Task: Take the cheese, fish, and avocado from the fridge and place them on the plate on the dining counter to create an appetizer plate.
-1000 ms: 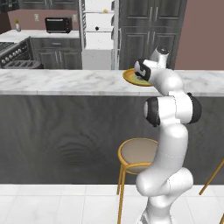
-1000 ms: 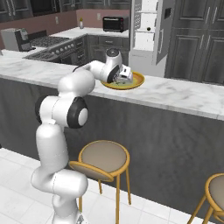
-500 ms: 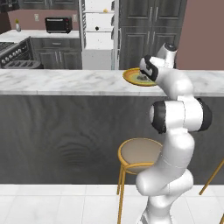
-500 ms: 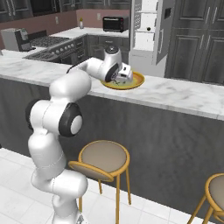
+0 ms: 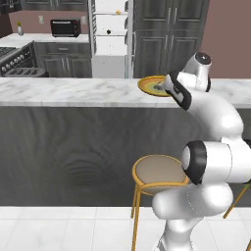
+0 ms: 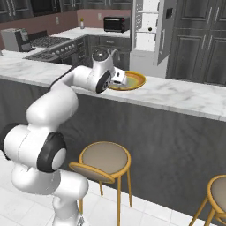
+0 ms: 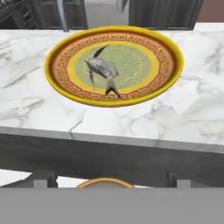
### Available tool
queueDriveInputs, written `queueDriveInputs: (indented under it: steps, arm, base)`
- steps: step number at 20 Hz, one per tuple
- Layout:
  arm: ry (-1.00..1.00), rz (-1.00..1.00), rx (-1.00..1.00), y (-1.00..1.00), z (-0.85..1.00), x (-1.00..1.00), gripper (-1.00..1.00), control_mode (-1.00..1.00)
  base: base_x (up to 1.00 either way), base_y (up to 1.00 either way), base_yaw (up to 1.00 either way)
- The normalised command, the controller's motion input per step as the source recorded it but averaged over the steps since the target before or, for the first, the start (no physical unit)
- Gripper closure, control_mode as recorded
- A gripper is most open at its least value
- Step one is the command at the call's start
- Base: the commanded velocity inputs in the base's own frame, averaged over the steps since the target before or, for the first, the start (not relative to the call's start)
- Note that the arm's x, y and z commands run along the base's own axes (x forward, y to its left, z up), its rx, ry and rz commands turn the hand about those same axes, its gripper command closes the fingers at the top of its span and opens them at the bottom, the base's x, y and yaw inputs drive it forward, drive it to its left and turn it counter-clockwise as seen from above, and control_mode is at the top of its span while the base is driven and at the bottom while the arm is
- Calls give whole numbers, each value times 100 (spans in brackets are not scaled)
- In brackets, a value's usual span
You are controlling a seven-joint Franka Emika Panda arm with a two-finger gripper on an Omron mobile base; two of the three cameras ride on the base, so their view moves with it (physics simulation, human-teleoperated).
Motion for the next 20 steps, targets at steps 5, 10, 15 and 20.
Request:
queueDriveInputs:
  steps: [5,10,15,20]
  arm:
    - [-6,0,-5,5,100,-100,-100,-100]
    - [0,-2,-1,0,67,-100,-100,-100]
    - [0,-4,0,0,41,-100,-100,-100]
    - [0,-3,0,0,5,-95,-100,-100]
  base:
    - [0,0,0]
    - [0,0,0]
    - [0,0,0]
    - [0,0,0]
